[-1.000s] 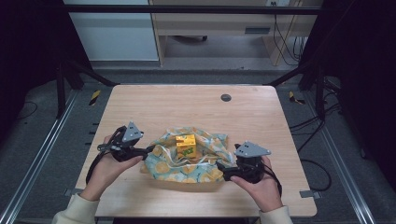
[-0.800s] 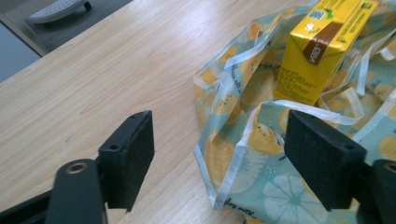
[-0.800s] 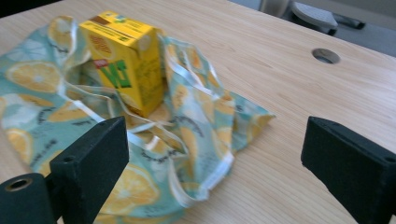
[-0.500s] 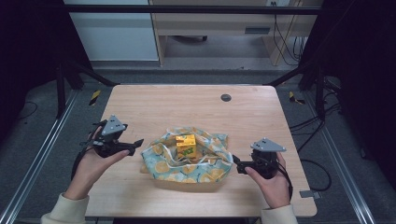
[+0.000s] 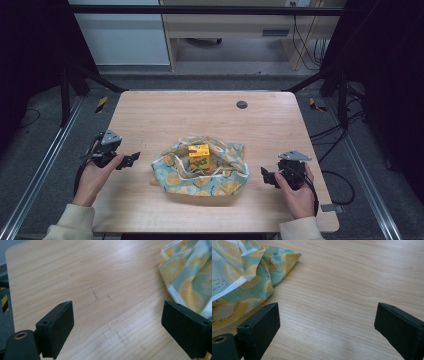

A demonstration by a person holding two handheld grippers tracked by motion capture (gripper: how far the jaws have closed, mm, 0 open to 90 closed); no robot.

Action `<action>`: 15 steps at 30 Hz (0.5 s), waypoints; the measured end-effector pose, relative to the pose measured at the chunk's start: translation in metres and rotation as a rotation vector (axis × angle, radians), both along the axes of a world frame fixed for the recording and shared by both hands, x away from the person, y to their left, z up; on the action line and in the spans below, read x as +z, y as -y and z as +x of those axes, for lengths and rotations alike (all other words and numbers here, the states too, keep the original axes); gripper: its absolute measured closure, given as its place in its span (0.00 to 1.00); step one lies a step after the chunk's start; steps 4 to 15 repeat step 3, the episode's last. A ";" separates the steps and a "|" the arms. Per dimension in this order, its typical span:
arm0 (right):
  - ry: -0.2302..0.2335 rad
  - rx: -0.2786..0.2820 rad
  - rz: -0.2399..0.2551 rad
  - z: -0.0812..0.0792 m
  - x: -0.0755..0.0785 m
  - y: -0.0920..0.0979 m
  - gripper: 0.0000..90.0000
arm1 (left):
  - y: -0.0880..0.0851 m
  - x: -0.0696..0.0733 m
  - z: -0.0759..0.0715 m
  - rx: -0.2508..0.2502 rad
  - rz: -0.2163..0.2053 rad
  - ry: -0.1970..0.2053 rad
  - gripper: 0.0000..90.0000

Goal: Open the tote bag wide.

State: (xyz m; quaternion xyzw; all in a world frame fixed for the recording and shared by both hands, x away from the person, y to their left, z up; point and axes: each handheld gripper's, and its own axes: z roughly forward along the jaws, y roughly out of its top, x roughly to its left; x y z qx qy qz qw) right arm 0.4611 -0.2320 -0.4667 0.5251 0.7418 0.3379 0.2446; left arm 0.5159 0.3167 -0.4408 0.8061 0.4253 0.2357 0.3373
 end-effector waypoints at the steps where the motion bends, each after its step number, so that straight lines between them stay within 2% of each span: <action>1: -0.001 0.006 -0.011 0.000 0.000 0.000 0.07 | -0.001 -0.003 0.001 0.002 -0.002 0.004 0.12; 3: -0.012 0.017 -0.020 0.000 -0.001 -0.005 0.08 | 0.000 -0.007 0.001 0.001 -0.003 0.014 0.11; 15: -0.012 0.017 -0.020 0.000 -0.001 -0.005 0.08 | 0.000 -0.007 0.001 0.001 -0.003 0.014 0.11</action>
